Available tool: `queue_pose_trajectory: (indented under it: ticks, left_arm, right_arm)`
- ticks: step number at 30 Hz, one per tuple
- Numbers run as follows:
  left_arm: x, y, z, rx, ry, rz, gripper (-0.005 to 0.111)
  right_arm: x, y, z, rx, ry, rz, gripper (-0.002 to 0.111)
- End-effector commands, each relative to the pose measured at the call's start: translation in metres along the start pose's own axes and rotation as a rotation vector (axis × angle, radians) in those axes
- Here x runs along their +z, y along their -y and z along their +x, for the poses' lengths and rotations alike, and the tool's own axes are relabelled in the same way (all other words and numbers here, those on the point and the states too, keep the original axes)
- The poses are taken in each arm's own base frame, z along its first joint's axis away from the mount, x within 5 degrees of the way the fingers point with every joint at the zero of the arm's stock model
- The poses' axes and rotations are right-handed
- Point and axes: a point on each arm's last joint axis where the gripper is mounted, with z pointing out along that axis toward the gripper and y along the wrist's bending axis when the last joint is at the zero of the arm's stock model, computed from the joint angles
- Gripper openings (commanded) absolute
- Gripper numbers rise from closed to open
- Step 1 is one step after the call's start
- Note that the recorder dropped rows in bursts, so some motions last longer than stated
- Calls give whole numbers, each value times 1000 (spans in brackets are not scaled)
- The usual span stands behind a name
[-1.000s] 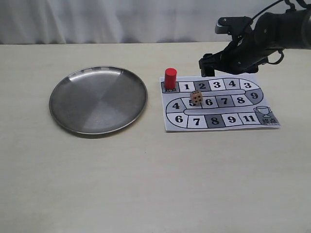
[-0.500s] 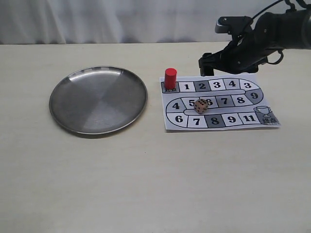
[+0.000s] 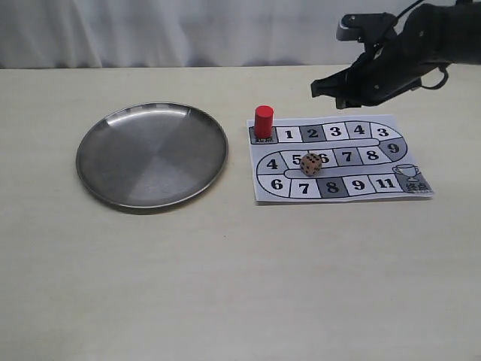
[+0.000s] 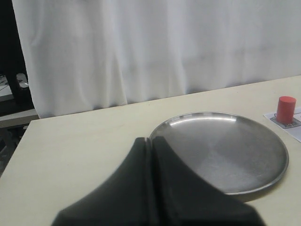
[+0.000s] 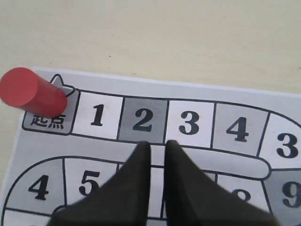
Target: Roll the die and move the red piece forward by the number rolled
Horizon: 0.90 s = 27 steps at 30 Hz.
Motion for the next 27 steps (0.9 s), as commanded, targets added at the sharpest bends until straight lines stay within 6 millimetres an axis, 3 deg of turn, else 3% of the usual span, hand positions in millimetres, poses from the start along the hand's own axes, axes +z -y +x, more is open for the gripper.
queue_pose_trajectory:
  ticks: [1, 3, 6, 13, 17, 27]
  left_arm:
    - [0, 0, 0, -6, 8, 2, 0]
    - [0, 0, 0, -6, 8, 2, 0]
    - [0, 0, 0, -6, 8, 2, 0]
    - [0, 0, 0, -6, 8, 2, 0]
    - [0, 0, 0, -6, 8, 2, 0]
    - [0, 0, 0, -6, 8, 2, 0]
  right_arm:
    - [-42, -3, -7, -12, -9, -9, 4]
    - [-55, -4, -7, -10, -25, -15, 4]
    - [-60, -6, -2, 17, -47, -36, 4]
    - [-22, -9, 45, 71, -123, -102, 4]
    - [-8, -11, 67, 9, -151, -156, 4]
    - [32, -10, 94, -74, -139, -126, 4]
